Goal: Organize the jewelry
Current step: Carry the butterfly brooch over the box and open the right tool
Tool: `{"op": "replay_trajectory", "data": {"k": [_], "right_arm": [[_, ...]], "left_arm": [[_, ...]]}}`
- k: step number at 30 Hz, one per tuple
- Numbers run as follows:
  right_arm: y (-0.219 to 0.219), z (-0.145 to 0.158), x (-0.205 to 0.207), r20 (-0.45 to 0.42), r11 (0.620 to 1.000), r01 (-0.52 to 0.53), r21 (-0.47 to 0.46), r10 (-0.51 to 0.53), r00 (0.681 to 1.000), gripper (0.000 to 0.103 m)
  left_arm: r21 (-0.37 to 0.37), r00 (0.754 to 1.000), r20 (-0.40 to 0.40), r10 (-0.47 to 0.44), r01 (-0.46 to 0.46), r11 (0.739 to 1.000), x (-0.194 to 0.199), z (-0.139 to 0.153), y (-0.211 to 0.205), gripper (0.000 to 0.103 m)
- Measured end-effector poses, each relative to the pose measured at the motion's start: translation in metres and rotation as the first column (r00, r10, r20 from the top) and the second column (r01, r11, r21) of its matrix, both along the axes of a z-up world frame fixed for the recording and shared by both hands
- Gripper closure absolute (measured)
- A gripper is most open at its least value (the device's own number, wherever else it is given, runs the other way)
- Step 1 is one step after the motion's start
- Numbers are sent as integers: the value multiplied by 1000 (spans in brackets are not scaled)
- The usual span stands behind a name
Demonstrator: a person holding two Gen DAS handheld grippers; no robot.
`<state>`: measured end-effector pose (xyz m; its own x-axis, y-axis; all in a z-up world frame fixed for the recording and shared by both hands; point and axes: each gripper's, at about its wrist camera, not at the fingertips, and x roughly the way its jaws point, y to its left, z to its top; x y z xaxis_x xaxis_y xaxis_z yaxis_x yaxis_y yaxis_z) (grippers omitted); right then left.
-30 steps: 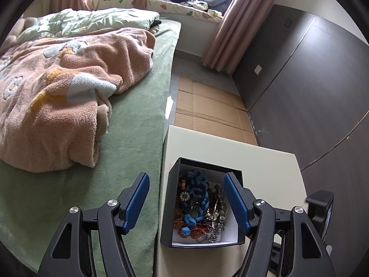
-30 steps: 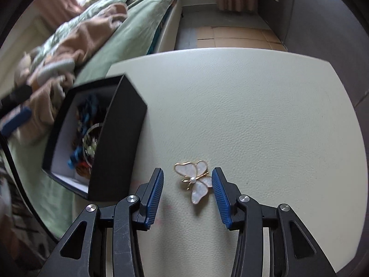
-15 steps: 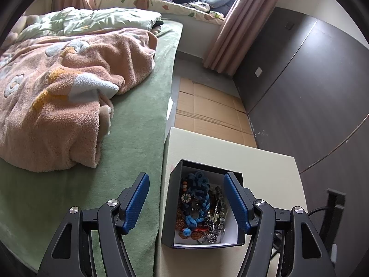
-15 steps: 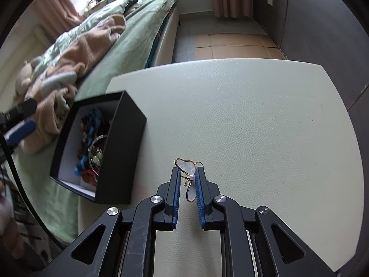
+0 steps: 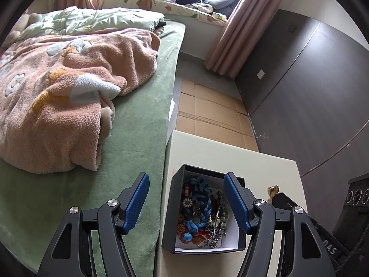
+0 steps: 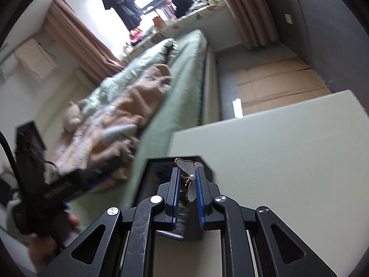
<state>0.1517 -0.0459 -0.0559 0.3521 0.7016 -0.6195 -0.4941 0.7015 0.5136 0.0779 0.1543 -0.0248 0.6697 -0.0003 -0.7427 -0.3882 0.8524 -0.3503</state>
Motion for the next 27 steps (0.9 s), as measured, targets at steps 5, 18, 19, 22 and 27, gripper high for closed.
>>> {"op": "replay_trajectory", "data": {"k": [5, 18, 19, 22, 27], "right_arm": [[12, -3, 0, -58, 991, -36, 125, 44, 997, 85], [-21, -6, 3, -130, 990, 50, 131, -32, 991, 44], [-25, -5, 3, -129, 990, 53, 132, -36, 991, 44], [-33, 0, 0, -116, 990, 60, 126, -46, 992, 44], [-48, 11, -10, -60, 994, 89, 58, -86, 995, 33]], "left_arm": [[-4, 1000, -2, 17, -17, 1000, -2, -2, 4, 35], [9, 1000, 11, -23, 23, 1000, -7, 1, -15, 34], [12, 999, 15, -30, 30, 999, -8, 2, -18, 30], [34, 999, 26, -48, 47, 998, -11, 5, -28, 19], [67, 997, 31, -77, 74, 995, -16, 9, -44, 10]]}}
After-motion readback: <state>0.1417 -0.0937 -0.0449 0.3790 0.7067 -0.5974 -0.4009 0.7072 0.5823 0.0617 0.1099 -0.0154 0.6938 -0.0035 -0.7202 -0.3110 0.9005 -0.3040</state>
